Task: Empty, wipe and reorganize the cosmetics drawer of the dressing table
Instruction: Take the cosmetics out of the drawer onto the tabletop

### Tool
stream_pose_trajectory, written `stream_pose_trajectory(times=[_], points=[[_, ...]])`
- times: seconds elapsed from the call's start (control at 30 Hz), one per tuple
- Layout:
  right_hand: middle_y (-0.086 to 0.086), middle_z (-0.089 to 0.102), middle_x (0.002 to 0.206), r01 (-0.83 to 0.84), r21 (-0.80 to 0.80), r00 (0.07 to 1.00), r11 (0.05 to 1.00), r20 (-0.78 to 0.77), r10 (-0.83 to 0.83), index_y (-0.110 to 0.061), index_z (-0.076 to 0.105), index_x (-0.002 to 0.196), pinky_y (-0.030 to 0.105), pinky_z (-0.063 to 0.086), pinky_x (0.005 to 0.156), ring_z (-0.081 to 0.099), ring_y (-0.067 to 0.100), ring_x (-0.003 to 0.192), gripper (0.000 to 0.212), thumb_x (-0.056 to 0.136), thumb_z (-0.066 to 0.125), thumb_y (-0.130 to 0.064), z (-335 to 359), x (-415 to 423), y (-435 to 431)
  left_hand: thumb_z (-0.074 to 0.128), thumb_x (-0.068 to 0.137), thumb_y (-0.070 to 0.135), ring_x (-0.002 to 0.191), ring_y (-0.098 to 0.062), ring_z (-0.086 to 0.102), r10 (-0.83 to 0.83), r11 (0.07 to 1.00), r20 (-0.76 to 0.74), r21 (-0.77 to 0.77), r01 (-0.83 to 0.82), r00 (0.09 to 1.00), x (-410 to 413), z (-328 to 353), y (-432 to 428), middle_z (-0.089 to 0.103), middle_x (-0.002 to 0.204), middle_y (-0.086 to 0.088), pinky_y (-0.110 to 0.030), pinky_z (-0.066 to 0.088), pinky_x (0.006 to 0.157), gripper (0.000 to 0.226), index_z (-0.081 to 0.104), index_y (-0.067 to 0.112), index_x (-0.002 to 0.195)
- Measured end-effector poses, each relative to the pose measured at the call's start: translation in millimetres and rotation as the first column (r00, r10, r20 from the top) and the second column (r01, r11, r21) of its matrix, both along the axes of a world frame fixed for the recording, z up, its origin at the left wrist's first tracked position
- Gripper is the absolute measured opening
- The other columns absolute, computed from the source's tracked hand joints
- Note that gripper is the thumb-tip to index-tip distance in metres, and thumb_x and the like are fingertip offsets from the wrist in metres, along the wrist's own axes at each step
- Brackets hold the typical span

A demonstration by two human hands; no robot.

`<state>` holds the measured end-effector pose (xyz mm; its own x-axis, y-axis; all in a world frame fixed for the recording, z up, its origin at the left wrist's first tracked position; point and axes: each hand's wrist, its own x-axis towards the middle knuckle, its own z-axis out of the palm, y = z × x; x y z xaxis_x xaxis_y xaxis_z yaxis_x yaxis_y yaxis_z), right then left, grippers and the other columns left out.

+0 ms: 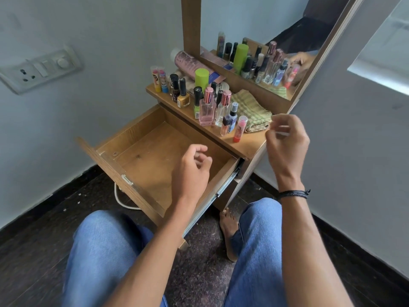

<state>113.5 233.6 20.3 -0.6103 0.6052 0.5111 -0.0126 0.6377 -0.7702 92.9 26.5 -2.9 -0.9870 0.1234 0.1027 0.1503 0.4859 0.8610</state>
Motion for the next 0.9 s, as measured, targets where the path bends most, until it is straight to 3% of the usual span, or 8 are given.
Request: stream_pose_trajectory(times=[0.1, 0.17, 0.27, 0.4, 0.53, 0.67, 0.9], points=[[-0.001, 0.068, 0.104, 0.049, 0.069, 0.994, 0.996, 0.093, -0.055, -0.015, 0.073, 0.104, 0.032, 0.055, 0.087, 0.066, 0.018, 0.095, 0.022, 0.086, 0.062, -0.014, 10, -13, 17, 0.068, 0.092, 0.024, 0.083, 0.0, 0.06, -0.088, 0.979, 0.004, -0.187, 0.087, 0.996, 2, -2, -16, 0.066, 0.097, 0.015, -0.019, 0.047, 0.063, 0.016, 0.064, 0.027, 0.107], [-0.001, 0.068, 0.115, -0.06, 0.198, 0.973, 0.978, 0.232, 0.013, -0.019, 0.074, 0.114, 0.03, 0.046, 0.096, 0.06, 0.022, 0.111, 0.024, 0.093, 0.065, -0.024, 14, -25, 24, 0.069, 0.092, 0.026, 0.095, -0.007, 0.055, -0.14, 0.948, -0.039, -0.294, 0.122, 0.989, 1, -1, -25, 0.065, 0.101, 0.014, -0.023, 0.041, 0.072, 0.015, 0.065, 0.027, 0.107], [0.002, 0.065, 0.129, -0.302, 0.343, 0.896, 0.889, 0.42, 0.142, -0.019, 0.071, 0.127, 0.031, 0.039, 0.1, 0.054, 0.028, 0.12, 0.032, 0.099, 0.064, -0.031, 17, -41, 29, 0.07, 0.089, 0.029, 0.114, -0.015, 0.049, -0.112, 0.893, -0.172, -0.449, 0.023, 0.979, 0, -3, -40, 0.067, 0.107, 0.011, -0.037, 0.039, 0.095, 0.017, 0.065, 0.028, 0.106], [0.0, 0.062, 0.133, -0.423, 0.292, 0.782, 0.858, 0.596, 0.183, -0.025, 0.066, 0.135, 0.042, 0.049, 0.101, 0.058, 0.026, 0.119, 0.048, 0.092, 0.07, -0.047, 12, -47, 35, 0.069, 0.09, 0.032, 0.125, -0.017, 0.042, -0.059, 0.84, -0.121, -0.543, -0.016, 0.991, 0, -15, -60, 0.066, 0.116, 0.006, -0.04, 0.039, 0.101, 0.022, 0.064, 0.027, 0.11], [-0.001, 0.064, 0.12, -0.338, 0.321, 0.831, 0.885, 0.543, 0.121, -0.028, 0.069, 0.128, 0.041, 0.052, 0.091, 0.061, 0.029, 0.11, 0.04, 0.088, 0.072, -0.036, 8, -43, 40, 0.065, 0.092, 0.042, 0.128, -0.013, 0.039, -0.083, 0.782, -0.011, -0.621, 0.059, 0.996, 4, -23, -65, 0.062, 0.125, 0.009, -0.034, 0.046, 0.091, 0.029, 0.061, 0.031, 0.119], [0.001, 0.067, 0.112, -0.203, 0.315, 0.884, 0.927, 0.467, 0.035, -0.026, 0.073, 0.117, 0.037, 0.05, 0.081, 0.063, 0.031, 0.101, 0.035, 0.083, 0.068, -0.03, 9, -30, 46, 0.062, 0.093, 0.048, 0.123, -0.011, 0.044, -0.078, 0.748, 0.052, -0.658, 0.094, 0.996, 5, -21, -63, 0.061, 0.125, 0.014, -0.031, 0.037, 0.073, 0.029, 0.058, 0.037, 0.119], [-0.005, 0.071, 0.104, 0.098, 0.118, 0.961, 0.988, 0.248, -0.125, -0.026, 0.074, 0.109, 0.031, 0.048, 0.082, 0.065, 0.019, 0.095, 0.029, 0.085, 0.064, -0.038, 11, 30, 40, 0.063, 0.094, 0.04, 0.121, -0.015, 0.046, -0.061, 0.698, 0.069, -0.71, 0.092, 0.996, 11, -21, -63, 0.062, 0.128, 0.012, -0.032, 0.034, 0.076, 0.031, 0.058, 0.036, 0.125]])
